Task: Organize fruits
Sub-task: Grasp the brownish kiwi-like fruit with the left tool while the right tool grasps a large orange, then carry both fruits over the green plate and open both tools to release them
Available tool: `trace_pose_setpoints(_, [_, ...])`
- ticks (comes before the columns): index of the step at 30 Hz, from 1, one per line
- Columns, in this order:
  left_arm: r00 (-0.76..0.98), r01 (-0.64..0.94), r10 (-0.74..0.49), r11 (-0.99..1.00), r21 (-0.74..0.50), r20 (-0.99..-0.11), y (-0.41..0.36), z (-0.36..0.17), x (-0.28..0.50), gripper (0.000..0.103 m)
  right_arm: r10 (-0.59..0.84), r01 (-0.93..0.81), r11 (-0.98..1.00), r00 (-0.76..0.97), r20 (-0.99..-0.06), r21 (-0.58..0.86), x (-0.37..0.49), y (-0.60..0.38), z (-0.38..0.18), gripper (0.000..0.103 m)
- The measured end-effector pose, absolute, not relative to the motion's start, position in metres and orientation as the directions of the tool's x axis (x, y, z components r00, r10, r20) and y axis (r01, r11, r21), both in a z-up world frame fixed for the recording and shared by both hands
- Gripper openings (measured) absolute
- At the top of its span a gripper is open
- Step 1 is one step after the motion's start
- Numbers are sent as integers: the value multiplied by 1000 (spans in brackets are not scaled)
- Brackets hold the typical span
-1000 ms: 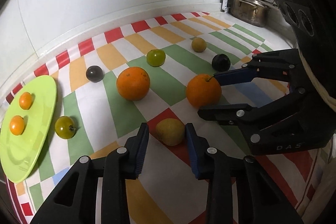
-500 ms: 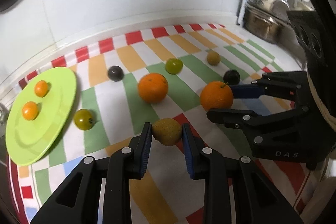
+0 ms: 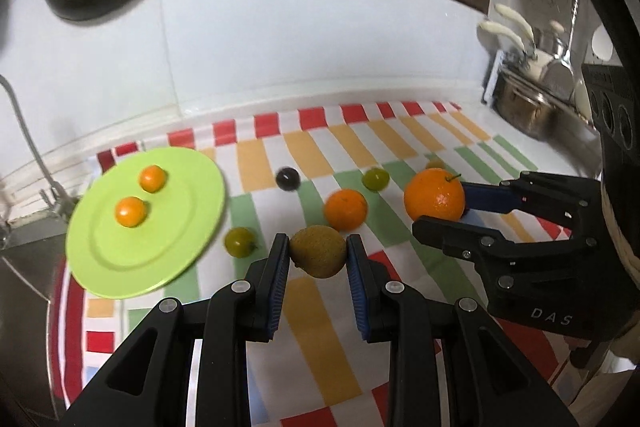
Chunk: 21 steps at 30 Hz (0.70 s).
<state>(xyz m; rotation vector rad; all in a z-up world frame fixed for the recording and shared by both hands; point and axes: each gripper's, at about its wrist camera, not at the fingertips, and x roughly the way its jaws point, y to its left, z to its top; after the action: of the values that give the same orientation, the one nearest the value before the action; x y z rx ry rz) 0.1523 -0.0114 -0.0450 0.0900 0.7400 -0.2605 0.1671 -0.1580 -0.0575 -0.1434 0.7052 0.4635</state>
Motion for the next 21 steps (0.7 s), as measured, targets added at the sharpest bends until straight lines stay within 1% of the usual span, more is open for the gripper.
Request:
trace_pose_setpoints(9, [765, 191, -141, 982, 12, -628, 12, -23, 143, 29, 392, -478, 878, 695, -602, 20, 161, -137, -35, 42])
trace_pose_setpoints(21, [824, 68, -23, 996, 58, -566, 50, -1, 135, 29, 445, -520, 854, 713, -542, 18, 165, -101, -10, 42])
